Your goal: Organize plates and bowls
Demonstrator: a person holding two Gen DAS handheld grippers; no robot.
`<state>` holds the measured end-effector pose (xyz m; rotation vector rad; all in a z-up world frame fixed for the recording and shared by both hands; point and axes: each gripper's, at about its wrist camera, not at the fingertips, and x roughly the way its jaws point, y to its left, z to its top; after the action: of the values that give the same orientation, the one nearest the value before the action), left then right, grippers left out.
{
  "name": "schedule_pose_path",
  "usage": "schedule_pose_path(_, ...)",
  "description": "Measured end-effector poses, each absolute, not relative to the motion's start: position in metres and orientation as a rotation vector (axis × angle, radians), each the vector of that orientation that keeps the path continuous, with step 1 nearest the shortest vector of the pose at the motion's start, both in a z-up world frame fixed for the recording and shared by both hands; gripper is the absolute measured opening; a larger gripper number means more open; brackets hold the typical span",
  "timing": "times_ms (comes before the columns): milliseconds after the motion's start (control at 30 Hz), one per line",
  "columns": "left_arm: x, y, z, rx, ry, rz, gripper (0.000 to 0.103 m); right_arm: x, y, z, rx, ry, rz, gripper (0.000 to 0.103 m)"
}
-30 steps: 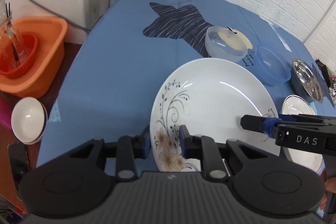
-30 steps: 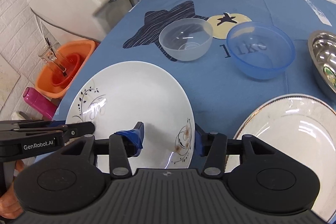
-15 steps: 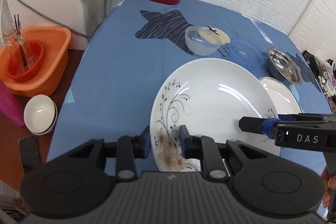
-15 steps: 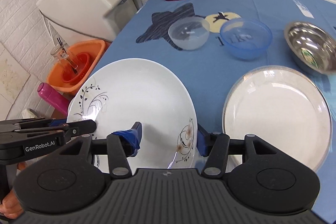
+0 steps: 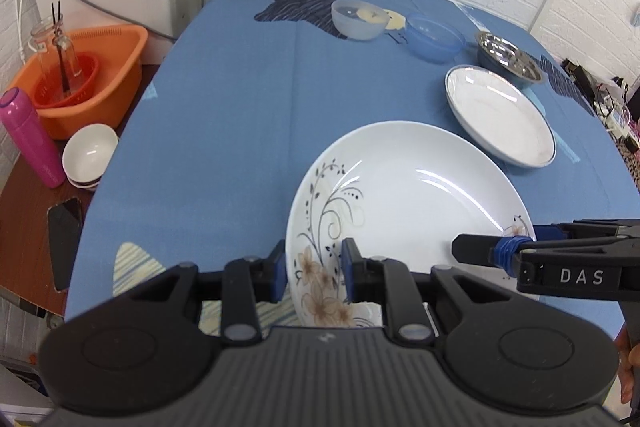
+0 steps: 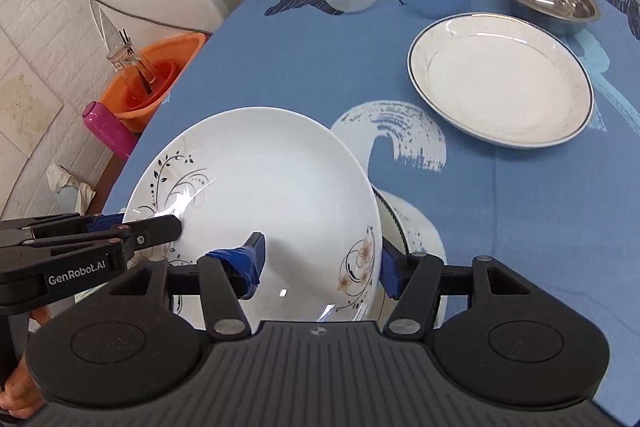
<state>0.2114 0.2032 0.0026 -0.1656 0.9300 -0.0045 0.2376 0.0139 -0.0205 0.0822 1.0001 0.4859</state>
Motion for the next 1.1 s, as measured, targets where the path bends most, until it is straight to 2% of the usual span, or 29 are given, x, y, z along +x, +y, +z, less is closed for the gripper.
schedule_pose_path(333,0.202,0.200,-0.017,-0.162,0.894,-0.008,0.020,0.231,0.008,-0.036,0.113,0.991,0.495,0.046)
schedule_pose_path(400,0.202,0.199,-0.018,-0.170,0.890,-0.037,0.039,0.232,0.007,-0.036,0.123,0.995,0.497,0.046)
schedule_pose_path(467,0.202,0.200,-0.017,-0.191,0.889,-0.063,0.046,0.233,0.006,-0.035,0.127,1.003,0.497,0.046)
schedule_pose_path(667,0.198,0.202,0.003,-0.183,0.841,-0.080,0.050,0.232,-0.005,-0.022,0.142,0.970,0.473,0.046)
schedule_pose_path(1100,0.201,0.186,0.017,-0.147,0.817,-0.097,0.052,0.238,-0.017,-0.015,0.125,0.937,0.484,0.046)
